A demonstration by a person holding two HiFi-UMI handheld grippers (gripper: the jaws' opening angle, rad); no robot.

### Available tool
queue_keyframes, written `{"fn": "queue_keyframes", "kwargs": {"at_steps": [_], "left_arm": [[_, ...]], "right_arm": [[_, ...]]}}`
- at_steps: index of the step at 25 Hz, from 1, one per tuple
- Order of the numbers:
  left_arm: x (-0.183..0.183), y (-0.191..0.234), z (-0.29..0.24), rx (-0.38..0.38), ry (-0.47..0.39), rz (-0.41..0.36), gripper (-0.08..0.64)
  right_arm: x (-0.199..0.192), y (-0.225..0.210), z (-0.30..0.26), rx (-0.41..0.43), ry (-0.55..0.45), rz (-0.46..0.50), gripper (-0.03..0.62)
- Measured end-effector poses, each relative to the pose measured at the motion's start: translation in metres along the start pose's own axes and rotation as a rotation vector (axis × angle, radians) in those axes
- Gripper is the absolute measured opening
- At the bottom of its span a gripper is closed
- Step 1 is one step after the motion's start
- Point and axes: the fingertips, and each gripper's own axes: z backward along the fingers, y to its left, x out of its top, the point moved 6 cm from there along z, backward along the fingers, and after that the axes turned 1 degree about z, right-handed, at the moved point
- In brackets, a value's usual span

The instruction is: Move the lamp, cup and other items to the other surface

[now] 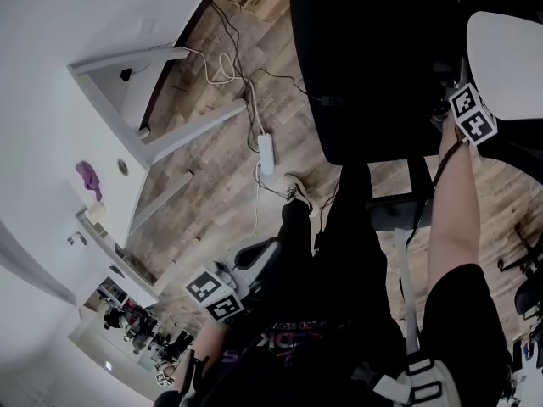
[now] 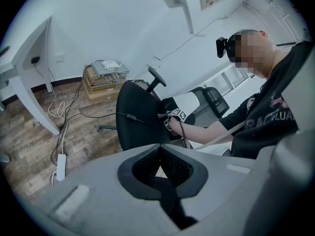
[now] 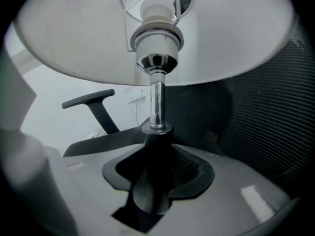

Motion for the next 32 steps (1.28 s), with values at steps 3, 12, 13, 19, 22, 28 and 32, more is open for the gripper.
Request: {"fn": "queue_keyframes", "kwargs": {"at_steps": [3, 12, 13, 19, 22, 28, 32], "left_arm": [[0.0, 0.002, -0.003, -0.007, 0.004, -0.001, 0.0], [0.001, 0.005, 0.001, -0.018, -0.018, 0.004, 0.0], [0.002, 0.005, 0.003, -0.018, -0.023, 0.007, 0.0], [0.0, 0.01, 0.005, -0.024, -0.05, 0.027, 0.0], [-0.002, 0.011, 0.008, -0.032, -0.063, 0.034, 0.0], [-0.006, 0.015, 0.016, -0.047, -0.113, 0.049, 0.0], [-0.007, 0.02, 0.02, -0.076, -0.172, 0.039, 0.0]], "right_arm": [[0.0, 0.001, -0.001, -0.003, -0.011, -0.002, 0.155], [-0.006, -0.003, 0.002, -0.018, -0.02, -0.007, 0.158], [-0.006, -0.003, 0.003, -0.024, -0.021, -0.009, 0.158], [-0.016, -0.001, 0.004, -0.072, 0.018, -0.013, 0.168], [-0.029, 0.0, 0.009, -0.083, 0.083, 0.007, 0.175], [-0.059, -0.004, 0.029, -0.135, 0.23, -0.091, 0.172], [-0.073, 0.002, 0.045, -0.143, 0.287, -0.2, 0.076]]}}
